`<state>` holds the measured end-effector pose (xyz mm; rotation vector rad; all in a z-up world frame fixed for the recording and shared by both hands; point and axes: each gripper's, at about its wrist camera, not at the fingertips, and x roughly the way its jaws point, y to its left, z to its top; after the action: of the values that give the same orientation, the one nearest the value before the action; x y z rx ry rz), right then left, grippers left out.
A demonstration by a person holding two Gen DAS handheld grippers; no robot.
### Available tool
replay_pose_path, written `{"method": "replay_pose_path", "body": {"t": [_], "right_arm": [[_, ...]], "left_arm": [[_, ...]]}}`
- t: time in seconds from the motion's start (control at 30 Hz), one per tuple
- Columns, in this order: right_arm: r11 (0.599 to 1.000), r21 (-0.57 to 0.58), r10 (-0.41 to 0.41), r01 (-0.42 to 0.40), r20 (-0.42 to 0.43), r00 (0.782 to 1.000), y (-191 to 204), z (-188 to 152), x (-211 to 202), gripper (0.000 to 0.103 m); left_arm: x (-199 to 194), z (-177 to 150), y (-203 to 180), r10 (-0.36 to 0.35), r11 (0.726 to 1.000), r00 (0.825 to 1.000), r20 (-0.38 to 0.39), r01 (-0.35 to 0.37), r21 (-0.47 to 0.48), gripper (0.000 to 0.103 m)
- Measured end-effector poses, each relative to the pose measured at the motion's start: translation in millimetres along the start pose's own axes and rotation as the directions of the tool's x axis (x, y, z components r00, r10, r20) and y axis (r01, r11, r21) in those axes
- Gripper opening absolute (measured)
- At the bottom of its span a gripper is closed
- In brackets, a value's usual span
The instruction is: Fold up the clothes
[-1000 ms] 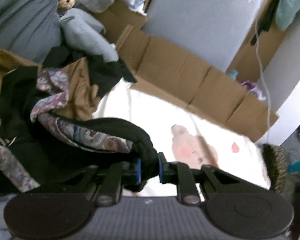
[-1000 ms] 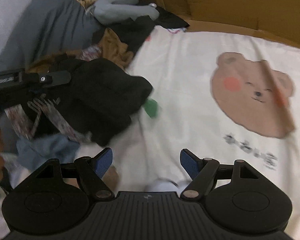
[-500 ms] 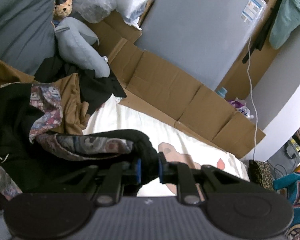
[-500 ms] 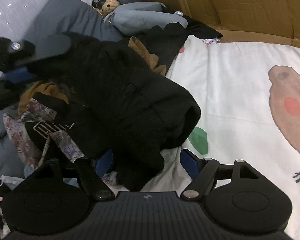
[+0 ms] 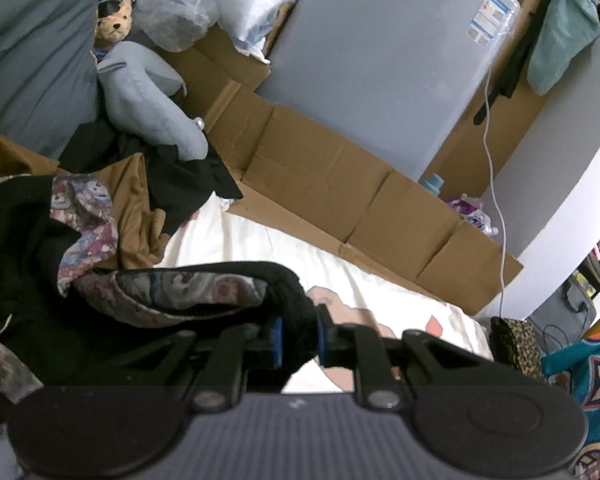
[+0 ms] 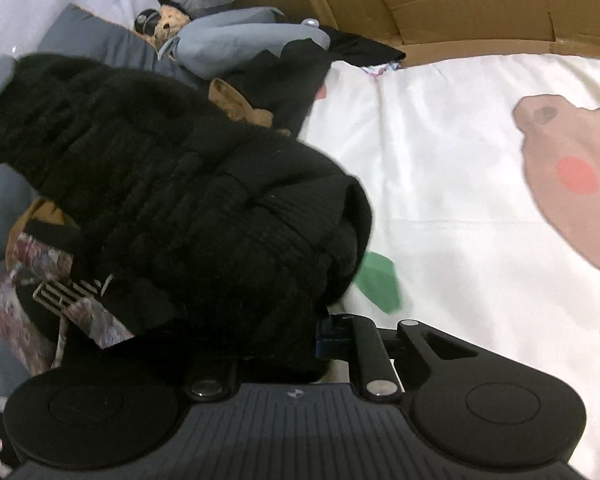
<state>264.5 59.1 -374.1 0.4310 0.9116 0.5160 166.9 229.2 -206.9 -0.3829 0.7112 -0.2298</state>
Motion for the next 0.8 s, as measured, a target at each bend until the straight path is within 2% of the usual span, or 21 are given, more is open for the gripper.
{"method": "replay_pose_path", "body": {"t": [0.33, 0.47, 0.6, 0.8], "right_arm": [[0.999, 0.006, -0.052, 0.053, -0.080, 0.995, -44.1, -2.2, -64.1, 0.012], [0.998, -0.005, -0.061, 0.061, -0.112, 0.992, -50.7, -6.7, -94.3, 0.012], [0.996, -0.011, -0.094, 0.093, -0.152, 0.984, -63.5, -13.4, -126.6, 0.012], [0.985, -0.015, -0.174, 0.174, -0.215, 0.961, -90.9, -27.0, -176.3, 0.012]], "left_arm": [[12.5, -15.6, -6.6, -0.056, 0.998, 0.997, -0.048, 0.055, -0.014, 0.017], [18.1, -17.6, -11.0, -0.105, 0.994, 0.992, -0.076, 0.104, -0.011, 0.017], [26.0, -25.9, -27.4, -0.174, 0.985, 0.979, -0.109, 0.174, -0.009, 0.017], [43.1, -57.2, -54.8, -0.253, 0.967, 0.952, -0.171, 0.250, -0.042, 0.017]]}}
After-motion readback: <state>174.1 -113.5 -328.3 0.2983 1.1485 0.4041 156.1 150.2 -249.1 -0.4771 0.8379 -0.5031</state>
